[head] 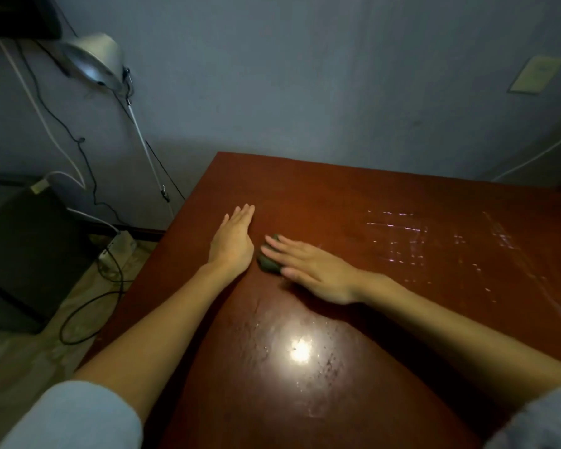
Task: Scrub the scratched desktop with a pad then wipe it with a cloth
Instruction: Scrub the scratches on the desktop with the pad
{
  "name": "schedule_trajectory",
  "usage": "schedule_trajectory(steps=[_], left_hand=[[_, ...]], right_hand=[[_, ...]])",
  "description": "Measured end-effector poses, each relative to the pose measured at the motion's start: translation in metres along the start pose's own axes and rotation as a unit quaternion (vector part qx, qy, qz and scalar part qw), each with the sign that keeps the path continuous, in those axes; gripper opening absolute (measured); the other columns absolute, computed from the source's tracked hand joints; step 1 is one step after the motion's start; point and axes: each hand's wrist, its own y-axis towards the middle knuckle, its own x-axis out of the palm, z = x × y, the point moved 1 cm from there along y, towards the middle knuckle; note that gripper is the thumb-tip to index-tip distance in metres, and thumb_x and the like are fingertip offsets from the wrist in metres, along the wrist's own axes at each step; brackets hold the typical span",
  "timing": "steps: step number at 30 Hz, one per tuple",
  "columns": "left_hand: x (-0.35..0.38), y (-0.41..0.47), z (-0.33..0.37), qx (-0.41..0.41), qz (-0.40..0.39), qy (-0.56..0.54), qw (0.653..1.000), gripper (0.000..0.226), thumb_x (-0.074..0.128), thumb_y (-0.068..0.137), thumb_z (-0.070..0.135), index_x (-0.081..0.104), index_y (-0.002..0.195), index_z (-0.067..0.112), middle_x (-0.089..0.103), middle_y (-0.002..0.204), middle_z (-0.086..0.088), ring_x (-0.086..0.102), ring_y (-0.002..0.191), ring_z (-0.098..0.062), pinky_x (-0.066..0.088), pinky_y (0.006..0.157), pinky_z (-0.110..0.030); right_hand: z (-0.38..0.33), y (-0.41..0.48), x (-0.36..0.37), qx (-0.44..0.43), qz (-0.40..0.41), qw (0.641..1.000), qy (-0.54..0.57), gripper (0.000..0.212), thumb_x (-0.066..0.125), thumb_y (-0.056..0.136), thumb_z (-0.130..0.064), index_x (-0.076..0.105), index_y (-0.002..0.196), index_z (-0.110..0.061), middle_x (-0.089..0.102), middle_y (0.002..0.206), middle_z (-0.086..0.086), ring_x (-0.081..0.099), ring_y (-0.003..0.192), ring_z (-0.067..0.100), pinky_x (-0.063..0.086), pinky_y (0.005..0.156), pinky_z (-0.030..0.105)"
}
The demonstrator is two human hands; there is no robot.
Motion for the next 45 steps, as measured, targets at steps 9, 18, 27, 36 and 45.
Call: schedule_trajectory(steps=[9, 18, 27, 36, 45], left_hand=[[-0.009, -0.039, 0.004, 0.029, -0.034, 0.068, 0.997, 0.049, 0.023, 0.104, 0.015, 0.020, 0.152, 0.013, 0.012, 0.160, -0.004, 0.007, 0.148, -0.016, 0.004, 0.121, -0.030], [-0.013, -0.061, 0.003, 0.034, -0.037, 0.080, 0.996, 0.048, 0.025, 0.103, 0.016, 0.022, 0.151, 0.012, 0.014, 0.160, -0.004, 0.009, 0.148, -0.016, 0.006, 0.120, -0.030], [-0.015, -0.084, 0.007, 0.028, -0.039, 0.094, 0.994, 0.048, 0.022, 0.104, 0.019, 0.020, 0.152, 0.012, 0.013, 0.160, -0.003, 0.008, 0.148, -0.016, 0.005, 0.121, -0.031], [-0.013, -0.101, 0.012, 0.012, -0.036, 0.118, 0.992, 0.049, 0.024, 0.103, 0.021, 0.021, 0.152, 0.011, 0.015, 0.159, -0.006, 0.010, 0.148, -0.020, 0.007, 0.120, -0.033], [-0.012, -0.125, 0.022, -0.002, -0.057, 0.145, 0.988, 0.051, 0.022, 0.104, 0.027, 0.016, 0.153, 0.013, 0.008, 0.160, -0.007, 0.005, 0.148, -0.021, 0.005, 0.121, -0.034]], right_hand=[[0.055, 0.010, -0.027, 0.160, -0.002, 0.986, -0.042, 0.050, 0.022, 0.104, -0.036, 0.009, 0.152, -0.026, 0.002, 0.160, -0.001, -0.001, 0.148, 0.016, -0.001, 0.117, 0.027], [-0.044, -0.037, 0.014, 0.003, 0.013, 1.000, -0.026, 0.050, 0.027, 0.104, -0.032, 0.013, 0.151, -0.023, 0.003, 0.158, -0.007, -0.003, 0.145, 0.005, -0.015, 0.105, 0.003], [0.018, -0.048, -0.016, 0.188, 0.013, 0.981, -0.049, 0.052, 0.021, 0.103, -0.041, 0.008, 0.152, -0.027, 0.001, 0.160, -0.003, -0.002, 0.147, 0.013, -0.004, 0.114, 0.022], [-0.099, -0.131, 0.031, 0.000, 0.011, 1.000, -0.015, 0.051, 0.023, 0.102, -0.042, 0.015, 0.151, -0.029, 0.005, 0.159, -0.011, -0.004, 0.145, 0.001, -0.006, 0.116, 0.015], [-0.054, -0.138, 0.008, 0.174, 0.015, 0.984, -0.026, 0.052, 0.021, 0.102, -0.045, 0.011, 0.151, -0.031, 0.003, 0.159, -0.009, -0.003, 0.146, 0.007, -0.003, 0.120, 0.028]])
